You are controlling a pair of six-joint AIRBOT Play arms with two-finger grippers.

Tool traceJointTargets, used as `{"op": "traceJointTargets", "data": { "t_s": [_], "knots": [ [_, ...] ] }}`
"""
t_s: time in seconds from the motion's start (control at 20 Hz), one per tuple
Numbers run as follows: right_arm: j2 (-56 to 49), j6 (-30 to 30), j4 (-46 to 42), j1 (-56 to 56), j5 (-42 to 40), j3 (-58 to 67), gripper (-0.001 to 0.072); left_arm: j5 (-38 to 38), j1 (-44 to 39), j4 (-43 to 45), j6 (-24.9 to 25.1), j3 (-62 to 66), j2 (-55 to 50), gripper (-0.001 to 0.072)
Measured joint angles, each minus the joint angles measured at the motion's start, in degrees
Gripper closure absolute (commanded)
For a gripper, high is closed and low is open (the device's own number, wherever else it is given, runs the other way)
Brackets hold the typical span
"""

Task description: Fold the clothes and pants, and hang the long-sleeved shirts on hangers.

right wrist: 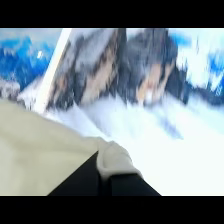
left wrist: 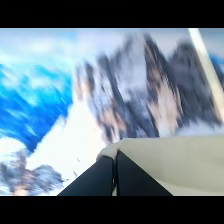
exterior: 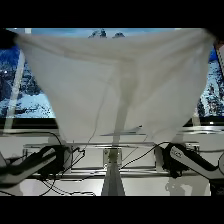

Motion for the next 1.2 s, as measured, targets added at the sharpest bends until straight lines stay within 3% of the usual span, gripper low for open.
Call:
{"op": "traceJointTargets", "data": {
  "t_s": [0.3,0.35,0.4,0.45,0.65,0.75,0.95,1.1,1.15,1.2],
  "knots": [
    [-13.27,0.57,0.24,0.0,-15.89,-15.72,0.0687,12.9,-11.61,0.59,0.55,0.02,-18.95,0.0692],
    [-14.56,0.59,0.31,0.0,-19.39,-16.68,0.058,15.72,-12.81,0.63,0.55,0.0,-20.13,0.0578],
    [-15.37,0.61,0.5,0.0,-22.91,-17.31,0.0321,19.04,-13.9,0.63,0.57,0.02,-21.0,0.0239],
    [-15.96,0.63,0.35,-0.11,-25.66,-17.73,0.0207,21.27,-14.67,0.61,0.57,0.02,-21.57,0.0005],
    [-17.14,0.85,-4.57,-2.23,-28.63,-16.87,0.0212,21.51,-15.74,0.74,-2.6,0.02,-21.77,-0.0001],
    [-17.38,0.96,-10.01,-4.52,-24.28,-16.13,0.0289,16.63,-14.99,0.74,-4.35,0.02,-20.24,0.0006],
    [-17.57,-2.45,-19.45,-10.97,-12.28,-17.86,0.0286,4.74,-11.45,2.14,-5.9,0.02,-16.0,0.0006],
    [-17.64,-5.99,-20.85,-15.28,-8.85,-23.69,0.0287,-2.03,-7.13,3.23,-7.69,0.02,-13.14,0.0009],
    [-17.68,-7.56,-20.26,-16.33,-8.98,-26.38,0.0287,-3.54,-5.77,3.41,-8.63,-0.09,-12.52,0.0023],
    [-17.75,-9.25,-19.26,-17.0,-9.66,-29.0,0.0287,-5.03,-4.17,3.52,-9.27,-0.46,-11.87,0.0093]
  ]
}}
